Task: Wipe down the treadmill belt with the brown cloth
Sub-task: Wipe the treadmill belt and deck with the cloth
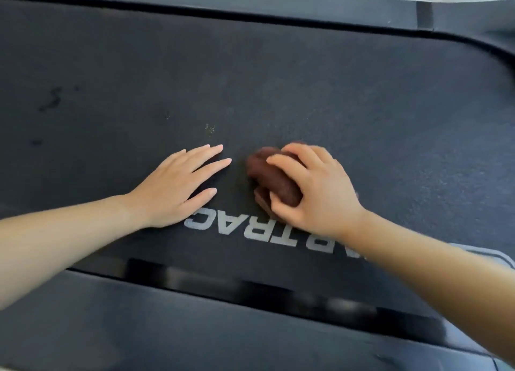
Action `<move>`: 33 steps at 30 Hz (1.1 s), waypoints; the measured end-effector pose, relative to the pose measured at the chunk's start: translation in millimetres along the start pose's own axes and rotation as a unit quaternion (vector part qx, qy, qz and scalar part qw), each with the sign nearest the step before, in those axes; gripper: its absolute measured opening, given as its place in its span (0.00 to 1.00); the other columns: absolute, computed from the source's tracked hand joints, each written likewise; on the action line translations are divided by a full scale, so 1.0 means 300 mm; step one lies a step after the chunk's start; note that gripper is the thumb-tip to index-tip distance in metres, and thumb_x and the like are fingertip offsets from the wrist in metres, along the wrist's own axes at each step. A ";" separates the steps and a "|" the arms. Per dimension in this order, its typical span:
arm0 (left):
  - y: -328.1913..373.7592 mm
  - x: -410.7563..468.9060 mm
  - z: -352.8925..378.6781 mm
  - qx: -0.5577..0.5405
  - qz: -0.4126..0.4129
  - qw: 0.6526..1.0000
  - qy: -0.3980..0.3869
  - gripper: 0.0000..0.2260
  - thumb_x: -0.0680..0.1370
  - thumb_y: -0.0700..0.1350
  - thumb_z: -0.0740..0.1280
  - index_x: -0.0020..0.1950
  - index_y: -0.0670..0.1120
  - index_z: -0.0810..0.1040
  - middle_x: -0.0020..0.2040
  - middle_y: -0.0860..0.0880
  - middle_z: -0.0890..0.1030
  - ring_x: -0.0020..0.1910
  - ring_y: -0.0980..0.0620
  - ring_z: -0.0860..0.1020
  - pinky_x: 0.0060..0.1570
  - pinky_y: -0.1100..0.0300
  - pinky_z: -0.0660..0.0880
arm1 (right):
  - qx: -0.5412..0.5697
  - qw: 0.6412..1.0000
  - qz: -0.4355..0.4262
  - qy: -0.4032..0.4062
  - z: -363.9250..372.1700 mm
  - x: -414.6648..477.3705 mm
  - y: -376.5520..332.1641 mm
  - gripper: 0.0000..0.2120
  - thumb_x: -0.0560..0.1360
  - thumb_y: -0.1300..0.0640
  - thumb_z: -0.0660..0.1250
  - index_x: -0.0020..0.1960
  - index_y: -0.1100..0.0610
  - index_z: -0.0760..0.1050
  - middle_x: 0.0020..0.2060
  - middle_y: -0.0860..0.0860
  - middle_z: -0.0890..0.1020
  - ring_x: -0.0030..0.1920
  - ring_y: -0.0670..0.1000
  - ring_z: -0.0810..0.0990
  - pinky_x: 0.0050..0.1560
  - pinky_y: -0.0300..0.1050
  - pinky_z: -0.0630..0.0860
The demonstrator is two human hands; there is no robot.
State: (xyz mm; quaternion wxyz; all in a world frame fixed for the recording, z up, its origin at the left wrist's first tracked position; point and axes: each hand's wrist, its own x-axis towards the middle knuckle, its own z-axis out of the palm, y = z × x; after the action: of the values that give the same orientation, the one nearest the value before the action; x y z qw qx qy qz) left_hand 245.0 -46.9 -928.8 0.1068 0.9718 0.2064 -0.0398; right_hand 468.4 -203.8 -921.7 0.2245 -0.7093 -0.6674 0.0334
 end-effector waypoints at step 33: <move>-0.209 0.041 0.023 -0.053 -0.004 0.992 0.117 0.26 0.76 0.57 0.57 0.72 0.48 0.65 0.74 0.49 0.64 0.73 0.48 0.60 0.67 0.49 0.60 | -0.094 0.956 0.255 0.109 0.163 0.295 -0.156 0.24 0.69 0.41 0.60 0.63 0.48 0.73 0.60 0.51 0.75 0.59 0.60 0.72 0.52 0.58 0.75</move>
State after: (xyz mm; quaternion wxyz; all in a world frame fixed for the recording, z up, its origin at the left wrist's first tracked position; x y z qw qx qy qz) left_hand 230.2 12.3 -949.0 0.1334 0.9619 0.2232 0.0849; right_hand 417.5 -104.8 -926.1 0.2123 -0.8733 -0.4356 -0.0509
